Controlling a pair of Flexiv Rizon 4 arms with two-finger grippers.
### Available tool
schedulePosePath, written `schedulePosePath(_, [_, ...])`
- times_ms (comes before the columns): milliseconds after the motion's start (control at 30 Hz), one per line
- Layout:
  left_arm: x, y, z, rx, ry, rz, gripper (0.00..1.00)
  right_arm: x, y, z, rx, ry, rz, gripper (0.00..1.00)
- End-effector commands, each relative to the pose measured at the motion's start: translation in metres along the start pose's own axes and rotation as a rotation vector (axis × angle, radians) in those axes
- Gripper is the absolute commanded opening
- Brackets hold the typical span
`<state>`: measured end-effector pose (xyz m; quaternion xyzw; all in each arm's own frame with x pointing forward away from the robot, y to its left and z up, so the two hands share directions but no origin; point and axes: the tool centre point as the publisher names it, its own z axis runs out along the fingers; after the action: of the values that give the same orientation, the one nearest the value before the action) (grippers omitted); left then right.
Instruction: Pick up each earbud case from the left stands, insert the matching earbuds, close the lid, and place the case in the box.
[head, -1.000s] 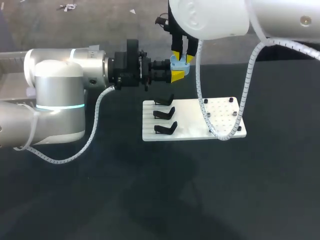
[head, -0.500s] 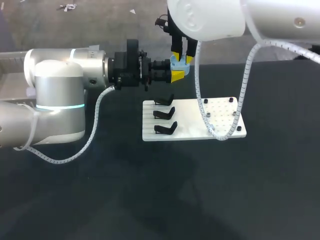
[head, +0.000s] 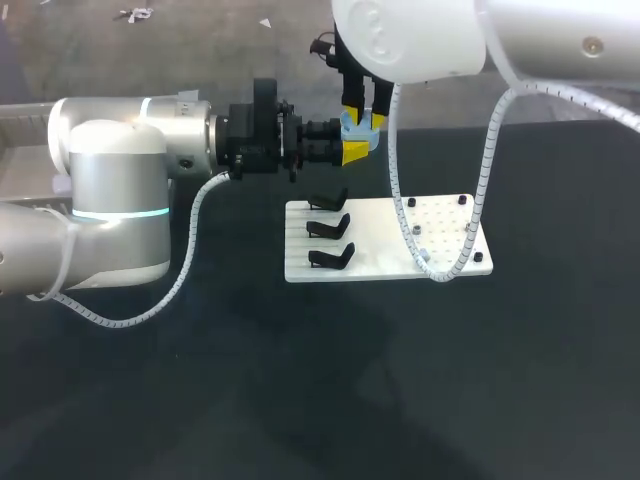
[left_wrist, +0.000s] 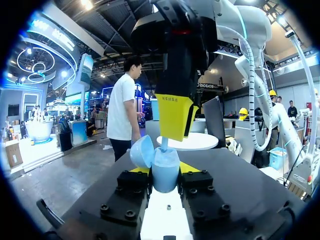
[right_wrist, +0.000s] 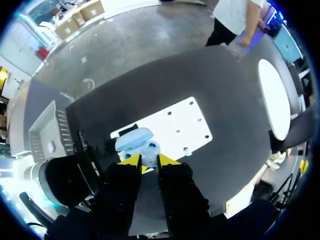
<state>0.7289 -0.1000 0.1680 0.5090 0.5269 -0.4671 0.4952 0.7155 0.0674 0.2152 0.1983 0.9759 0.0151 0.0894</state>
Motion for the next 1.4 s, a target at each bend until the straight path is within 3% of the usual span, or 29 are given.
schedulePosePath(33, [0.001, -0.002, 0.0, -0.008, -0.005, 0.005, 0.0, -0.002, 0.002, 0.001, 0.004, 0.001, 0.001, 0.0])
schedulePosePath(1400, [0.001, -0.002, 0.0, -0.008, -0.005, 0.005, 0.0, -0.002, 0.004, 0.013, 0.029, 0.025, -0.014, 0.0])
